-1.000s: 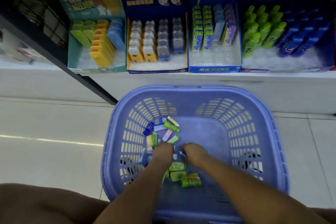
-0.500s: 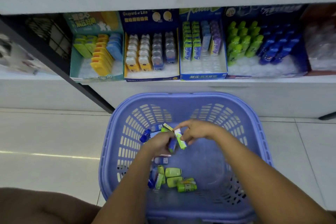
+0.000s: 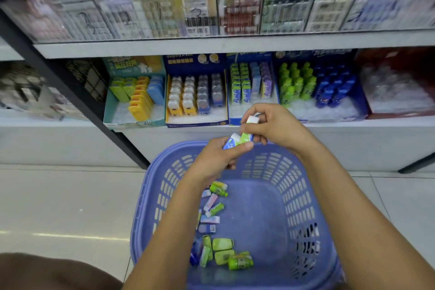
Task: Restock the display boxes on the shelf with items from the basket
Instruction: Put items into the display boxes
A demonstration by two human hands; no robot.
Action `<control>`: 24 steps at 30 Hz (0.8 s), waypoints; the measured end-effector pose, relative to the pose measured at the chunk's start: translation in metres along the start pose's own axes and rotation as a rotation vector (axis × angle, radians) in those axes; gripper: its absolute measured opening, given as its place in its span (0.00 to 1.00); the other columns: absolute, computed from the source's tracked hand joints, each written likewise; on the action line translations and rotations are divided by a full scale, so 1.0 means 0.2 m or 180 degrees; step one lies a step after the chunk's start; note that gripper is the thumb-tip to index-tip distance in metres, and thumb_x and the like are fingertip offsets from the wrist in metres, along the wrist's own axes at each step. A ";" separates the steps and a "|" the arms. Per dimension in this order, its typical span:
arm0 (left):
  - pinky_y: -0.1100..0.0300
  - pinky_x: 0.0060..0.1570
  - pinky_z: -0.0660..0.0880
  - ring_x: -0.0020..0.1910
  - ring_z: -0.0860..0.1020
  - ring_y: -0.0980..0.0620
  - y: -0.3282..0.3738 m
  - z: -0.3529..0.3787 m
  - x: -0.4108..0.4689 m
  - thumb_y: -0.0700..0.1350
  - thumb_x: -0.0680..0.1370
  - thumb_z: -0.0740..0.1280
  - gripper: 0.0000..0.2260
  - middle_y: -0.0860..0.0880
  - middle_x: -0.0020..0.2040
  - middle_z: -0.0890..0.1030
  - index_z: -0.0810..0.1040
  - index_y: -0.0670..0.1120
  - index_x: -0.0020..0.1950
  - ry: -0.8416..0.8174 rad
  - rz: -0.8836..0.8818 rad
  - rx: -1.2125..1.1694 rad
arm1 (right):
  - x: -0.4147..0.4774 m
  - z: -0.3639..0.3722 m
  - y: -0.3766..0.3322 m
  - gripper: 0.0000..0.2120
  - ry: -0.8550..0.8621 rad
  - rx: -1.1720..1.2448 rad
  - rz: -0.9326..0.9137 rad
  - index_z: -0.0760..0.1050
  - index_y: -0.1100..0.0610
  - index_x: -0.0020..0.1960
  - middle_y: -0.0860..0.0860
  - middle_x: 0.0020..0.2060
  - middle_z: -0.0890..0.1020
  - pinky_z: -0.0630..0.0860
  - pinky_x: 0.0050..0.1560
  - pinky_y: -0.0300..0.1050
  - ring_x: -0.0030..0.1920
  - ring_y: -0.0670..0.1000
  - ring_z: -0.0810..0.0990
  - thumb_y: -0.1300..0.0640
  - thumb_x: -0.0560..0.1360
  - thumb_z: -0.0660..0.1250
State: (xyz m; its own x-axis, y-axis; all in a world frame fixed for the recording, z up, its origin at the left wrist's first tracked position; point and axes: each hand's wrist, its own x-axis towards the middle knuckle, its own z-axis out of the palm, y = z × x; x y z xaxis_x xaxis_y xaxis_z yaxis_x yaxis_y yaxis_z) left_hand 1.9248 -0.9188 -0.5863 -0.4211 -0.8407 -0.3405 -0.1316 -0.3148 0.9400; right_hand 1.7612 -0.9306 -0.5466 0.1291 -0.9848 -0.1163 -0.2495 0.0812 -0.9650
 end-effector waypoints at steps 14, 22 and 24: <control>0.70 0.17 0.61 0.19 0.63 0.60 0.13 -0.06 -0.02 0.54 0.73 0.63 0.14 0.54 0.23 0.65 0.76 0.45 0.35 -0.0548 -0.0681 -0.2811 | 0.07 0.08 -0.03 0.03 -0.0068 0.0962 -0.0528 0.80 0.54 0.42 0.47 0.34 0.80 0.73 0.39 0.32 0.35 0.42 0.75 0.55 0.70 0.69; 0.67 0.17 0.57 0.19 0.61 0.57 0.10 -0.06 0.04 0.51 0.82 0.55 0.17 0.51 0.24 0.68 0.75 0.42 0.41 0.0320 -0.0631 -0.2078 | 0.19 -0.05 -0.01 0.09 0.0791 0.1385 -0.0005 0.67 0.61 0.60 0.54 0.40 0.75 0.78 0.32 0.38 0.31 0.51 0.81 0.61 0.81 0.57; 0.67 0.17 0.57 0.19 0.61 0.57 0.11 -0.07 0.05 0.48 0.82 0.53 0.17 0.50 0.25 0.69 0.76 0.42 0.43 0.0435 -0.0463 -0.1947 | 0.21 -0.10 0.01 0.13 0.0911 0.0358 0.0088 0.67 0.63 0.62 0.53 0.40 0.75 0.76 0.35 0.39 0.34 0.51 0.79 0.64 0.78 0.62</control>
State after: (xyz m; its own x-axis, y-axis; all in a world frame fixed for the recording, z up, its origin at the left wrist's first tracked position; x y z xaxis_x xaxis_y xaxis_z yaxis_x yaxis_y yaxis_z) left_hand 1.9305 -0.9411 -0.5705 -0.3141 -0.8064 -0.5011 0.3740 -0.5903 0.7154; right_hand 1.7467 -0.9759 -0.5483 -0.1559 -0.9839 -0.0874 -0.1392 0.1095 -0.9842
